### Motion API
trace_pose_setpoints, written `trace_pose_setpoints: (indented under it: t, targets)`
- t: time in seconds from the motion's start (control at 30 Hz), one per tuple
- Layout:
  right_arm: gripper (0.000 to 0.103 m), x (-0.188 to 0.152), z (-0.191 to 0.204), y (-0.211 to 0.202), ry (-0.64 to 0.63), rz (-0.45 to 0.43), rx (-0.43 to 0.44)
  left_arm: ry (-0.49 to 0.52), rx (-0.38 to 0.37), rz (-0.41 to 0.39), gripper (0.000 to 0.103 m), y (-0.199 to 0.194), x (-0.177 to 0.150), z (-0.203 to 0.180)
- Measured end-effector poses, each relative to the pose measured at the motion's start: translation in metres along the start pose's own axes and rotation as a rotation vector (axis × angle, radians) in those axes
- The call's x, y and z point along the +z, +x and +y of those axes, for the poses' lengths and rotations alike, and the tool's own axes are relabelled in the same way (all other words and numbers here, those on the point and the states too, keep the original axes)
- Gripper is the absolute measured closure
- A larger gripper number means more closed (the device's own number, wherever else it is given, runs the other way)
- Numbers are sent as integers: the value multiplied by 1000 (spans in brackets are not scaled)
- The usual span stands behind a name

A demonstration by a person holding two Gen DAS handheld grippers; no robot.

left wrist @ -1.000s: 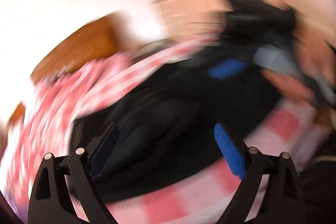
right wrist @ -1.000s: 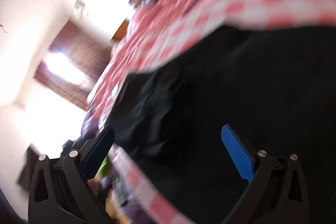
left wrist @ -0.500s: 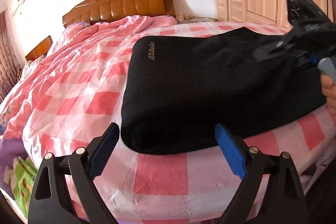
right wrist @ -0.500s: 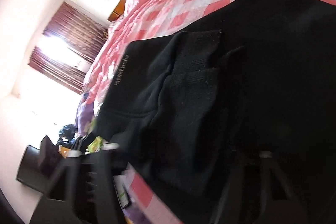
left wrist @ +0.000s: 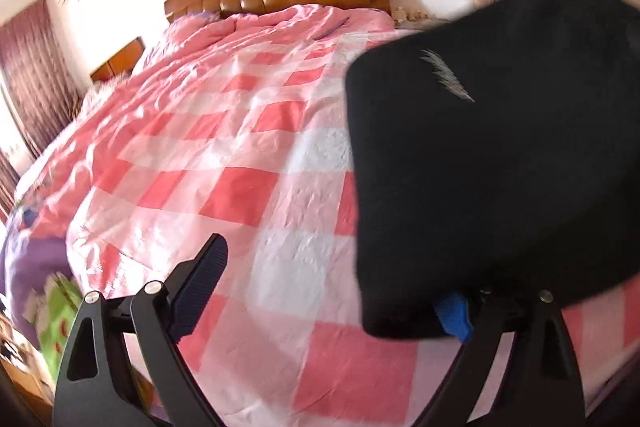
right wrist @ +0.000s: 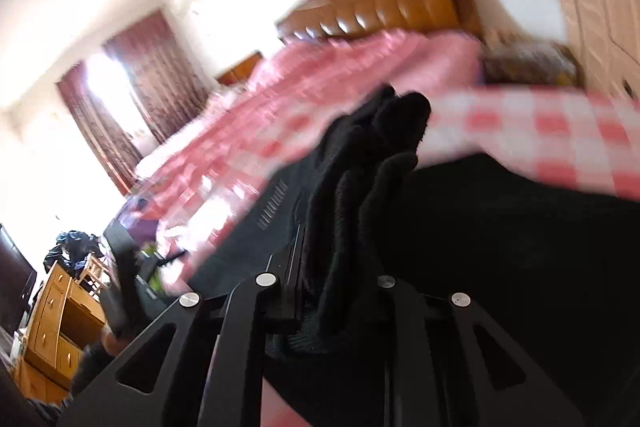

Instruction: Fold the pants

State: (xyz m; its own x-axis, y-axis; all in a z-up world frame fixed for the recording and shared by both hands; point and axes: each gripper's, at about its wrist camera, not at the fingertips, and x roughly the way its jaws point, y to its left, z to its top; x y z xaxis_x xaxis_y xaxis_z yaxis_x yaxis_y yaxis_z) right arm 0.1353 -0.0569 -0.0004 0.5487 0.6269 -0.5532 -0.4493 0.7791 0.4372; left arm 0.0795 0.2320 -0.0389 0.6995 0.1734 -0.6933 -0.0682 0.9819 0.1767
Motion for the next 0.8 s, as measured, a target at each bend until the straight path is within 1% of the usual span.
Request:
trace_pose_setpoints:
  t: [0.07,0.1,0.17,0.2,0.23,0.27,0.33,0.4,0.47,0.5,0.53,0.6,0.67,0.73,0.8]
  targets:
    - [84,-18,-35,17,109,81,13,-41,-13,9,10,5,-2,2]
    - [84,-28,-45,22,140,104,16,-73,-24,10,10,6,-4,5]
    - [84,-39,-53,22,170,63,70,-142,-55,26,10,8,-5,13]
    - [84,-38,-50,24,162,64,66,-177,-70,36,10,9,-6,17]
    - [84,-38,-47,23,148,61,62,-190,-75,40,10,7,-6,18]
    - [84,-36,-43,24,137,56,63,-192,-71,40,11,5,-6,16]
    - [84,-33,-40,22,142,38,81,-158,-53,14,13,-3,-4,7]
    - [84,-31,-40,25,154,32,87,-113,4,-21,13,-13,1,-4]
    - [84,-33,-42,30,171,37,75,-97,34,-48,12,-17,6,-8]
    - [84,-35,-46,33,190,47,72,-107,54,-46,11,-16,10,-6]
    - [84,-39,-53,26,206,55,77,-122,53,-35,11,-13,11,-3]
    - [84,-44,-56,25,245,60,100,-150,36,-25,10,-7,12,5]
    - [84,-43,-45,23,201,57,92,-170,29,-22,10,-6,9,10]
    - [84,-41,-33,25,157,54,79,-220,22,-13,10,-5,4,17]
    - [84,-44,-37,30,178,66,47,-221,12,-5,11,-4,0,17]
